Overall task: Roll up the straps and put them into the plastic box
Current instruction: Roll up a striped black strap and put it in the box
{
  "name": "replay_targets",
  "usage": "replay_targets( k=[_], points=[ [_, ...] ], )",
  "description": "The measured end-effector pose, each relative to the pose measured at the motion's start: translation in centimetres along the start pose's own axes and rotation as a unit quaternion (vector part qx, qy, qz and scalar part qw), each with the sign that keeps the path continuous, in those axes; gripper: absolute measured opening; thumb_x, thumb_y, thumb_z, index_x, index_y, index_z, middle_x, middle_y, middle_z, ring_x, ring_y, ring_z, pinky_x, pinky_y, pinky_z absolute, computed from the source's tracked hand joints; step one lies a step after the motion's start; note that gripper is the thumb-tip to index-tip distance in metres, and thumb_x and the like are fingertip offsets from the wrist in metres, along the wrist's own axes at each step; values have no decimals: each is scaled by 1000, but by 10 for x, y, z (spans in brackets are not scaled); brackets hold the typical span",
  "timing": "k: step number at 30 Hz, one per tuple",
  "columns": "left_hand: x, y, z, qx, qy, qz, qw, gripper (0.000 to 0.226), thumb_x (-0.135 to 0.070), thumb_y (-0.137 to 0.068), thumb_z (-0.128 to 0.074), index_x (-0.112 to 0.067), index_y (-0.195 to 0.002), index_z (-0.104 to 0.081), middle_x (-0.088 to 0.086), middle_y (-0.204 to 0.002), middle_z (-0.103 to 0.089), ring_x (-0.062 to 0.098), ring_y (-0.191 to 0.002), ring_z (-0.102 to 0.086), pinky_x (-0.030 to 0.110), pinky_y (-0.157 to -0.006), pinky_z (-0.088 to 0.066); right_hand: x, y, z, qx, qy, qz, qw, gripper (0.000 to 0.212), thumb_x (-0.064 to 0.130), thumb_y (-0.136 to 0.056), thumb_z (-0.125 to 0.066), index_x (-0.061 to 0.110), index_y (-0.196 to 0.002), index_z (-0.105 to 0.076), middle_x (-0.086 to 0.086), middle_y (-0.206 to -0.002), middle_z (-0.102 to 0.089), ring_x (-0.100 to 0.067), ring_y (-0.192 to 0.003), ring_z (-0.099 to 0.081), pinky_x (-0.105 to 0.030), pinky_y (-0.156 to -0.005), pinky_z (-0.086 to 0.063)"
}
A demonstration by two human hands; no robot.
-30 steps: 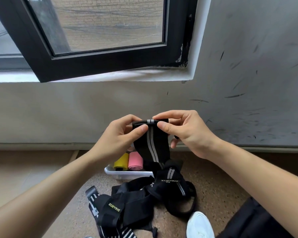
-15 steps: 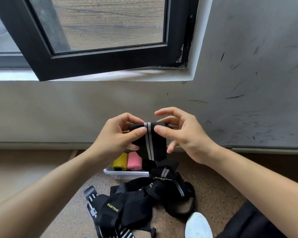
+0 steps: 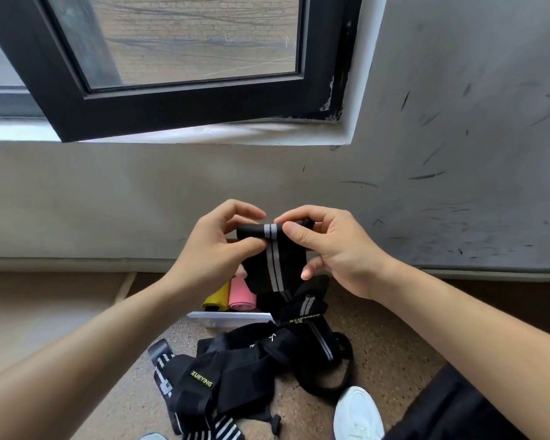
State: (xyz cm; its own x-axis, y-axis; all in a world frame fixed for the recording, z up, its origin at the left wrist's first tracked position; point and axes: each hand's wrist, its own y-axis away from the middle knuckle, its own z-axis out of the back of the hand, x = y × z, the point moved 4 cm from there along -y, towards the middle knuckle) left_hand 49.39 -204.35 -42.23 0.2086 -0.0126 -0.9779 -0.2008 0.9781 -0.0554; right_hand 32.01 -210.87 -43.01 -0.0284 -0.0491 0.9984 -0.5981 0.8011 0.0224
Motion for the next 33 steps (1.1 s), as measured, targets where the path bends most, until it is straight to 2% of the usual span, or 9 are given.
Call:
replay_targets(
  k=[5,8,13,16,19,24,27,31,33],
  points=[
    [7,4,-6,84,145,131,977,27,-19,-83,-78,-16,-109,-75,11,-108,-76,23,-100,-73,29,-61,-62,0,-2,1,-2,-10,19,1000,18,-2,-94,-66,5,-110,-72,4,-82,-69,-11,-70,-65,-26,-50,-56],
    [7,5,-7,71,142,136,978,24,-30,-92,-68,-12,-106,-75,9,-101,-78,21,-90,-76,26,-61,-61,3,-2,1,-9,45,60,997,20,-4,-94,-67,8,-111,-70,-4,-87,-68,-11,-72,-66,-28,-51,-58],
    [4,3,-4,24,106,82,991,14,-11,-95,-68,-7,-107,-74,12,-95,-73,15,-84,-70,22,-57,-57,2,-1,1,-21,116,85,989,24,-4,-92,-70,10,-111,-68,-15,-103,-66,-10,-67,-65,-31,-52,-58],
    [0,6,-1,16,100,40,994,14,-4,-93,-70,-9,-106,-74,20,-98,-74,19,-86,-72,25,-61,-59,-1,-1,0,15,63,25,998,26,22,-90,-78,12,-112,-69,-11,-101,-68,-21,-73,-66,-33,-50,-58],
    [-4,9,-2,14,80,-10,997,20,1,-91,-71,-12,-105,-75,15,-97,-78,17,-86,-74,24,-63,-60,0,-2,-3,35,35,-6,999,39,40,-92,-64,6,-111,-70,-12,-97,-70,-22,-83,-71,-30,-49,-57],
    [-4,11,-4,8,62,-37,997,29,1,-92,-71,-19,-113,-74,9,-100,-77,16,-88,-75,31,-62,-63,9,-3,3,0,55,45,997,29,25,-90,-69,3,-109,-73,-12,-88,-69,-16,-71,-69,-27,-49,-56],
    [-2,10,-8,39,80,19,996,30,-12,-91,-73,-24,-119,-71,4,-107,-76,16,-92,-75,33,-62,-61,15,-1,5,-8,44,65,997,17,9,-92,-69,2,-108,-71,-14,-87,-65,-7,-55,-60,-21,-46,-50],
    [-2,10,-14,78,93,75,990,42,-49,-83,-63,-21,-114,-75,7,-109,-78,20,-97,-76,31,-68,-60,15,-1,7,-5,37,83,996,17,3,-89,-73,6,-106,-71,-8,-86,-66,-11,-68,-62,-22,-51,-51],
    [-3,8,-14,54,94,78,991,44,-50,-86,-62,-16,-109,-75,13,-106,-77,22,-91,-77,30,-64,-60,14,-1,6,-9,49,94,994,18,1,-88,-74,8,-104,-72,-8,-90,-69,-13,-76,-65,-24,-59,-55]
  ],
)
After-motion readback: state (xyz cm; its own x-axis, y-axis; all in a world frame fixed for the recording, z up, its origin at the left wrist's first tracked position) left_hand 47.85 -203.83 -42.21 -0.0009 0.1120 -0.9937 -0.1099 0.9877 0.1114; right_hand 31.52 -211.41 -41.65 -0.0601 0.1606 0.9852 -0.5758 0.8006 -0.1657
